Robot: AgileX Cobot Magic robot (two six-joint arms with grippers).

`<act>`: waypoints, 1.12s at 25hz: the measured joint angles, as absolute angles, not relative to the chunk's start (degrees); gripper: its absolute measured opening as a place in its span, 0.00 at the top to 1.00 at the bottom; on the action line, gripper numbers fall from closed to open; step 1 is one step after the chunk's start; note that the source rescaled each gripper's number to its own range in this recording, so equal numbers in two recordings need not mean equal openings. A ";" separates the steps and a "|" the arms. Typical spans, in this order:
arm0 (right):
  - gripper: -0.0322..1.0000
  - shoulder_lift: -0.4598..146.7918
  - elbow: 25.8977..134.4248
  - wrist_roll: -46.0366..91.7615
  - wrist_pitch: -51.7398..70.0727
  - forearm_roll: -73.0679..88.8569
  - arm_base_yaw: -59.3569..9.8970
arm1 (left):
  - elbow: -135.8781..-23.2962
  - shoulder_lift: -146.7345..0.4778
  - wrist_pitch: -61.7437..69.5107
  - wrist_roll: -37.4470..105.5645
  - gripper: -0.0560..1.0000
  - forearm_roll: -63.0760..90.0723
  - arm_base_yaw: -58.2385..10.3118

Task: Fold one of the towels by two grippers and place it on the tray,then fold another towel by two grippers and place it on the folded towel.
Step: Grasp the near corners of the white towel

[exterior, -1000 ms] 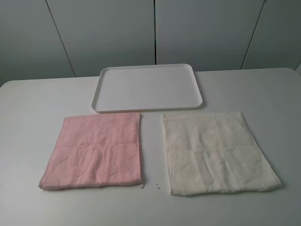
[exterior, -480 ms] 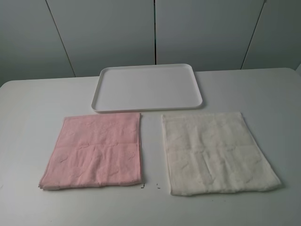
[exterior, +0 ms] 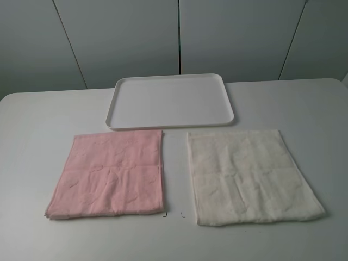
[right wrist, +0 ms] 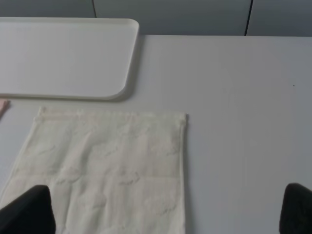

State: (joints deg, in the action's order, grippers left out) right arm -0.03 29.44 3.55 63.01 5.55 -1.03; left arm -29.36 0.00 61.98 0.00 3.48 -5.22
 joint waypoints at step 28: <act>0.00 -0.13 31.18 2.89 63.83 10.03 -1.03 | -35.50 -10.84 63.58 12.44 0.06 15.21 -6.40</act>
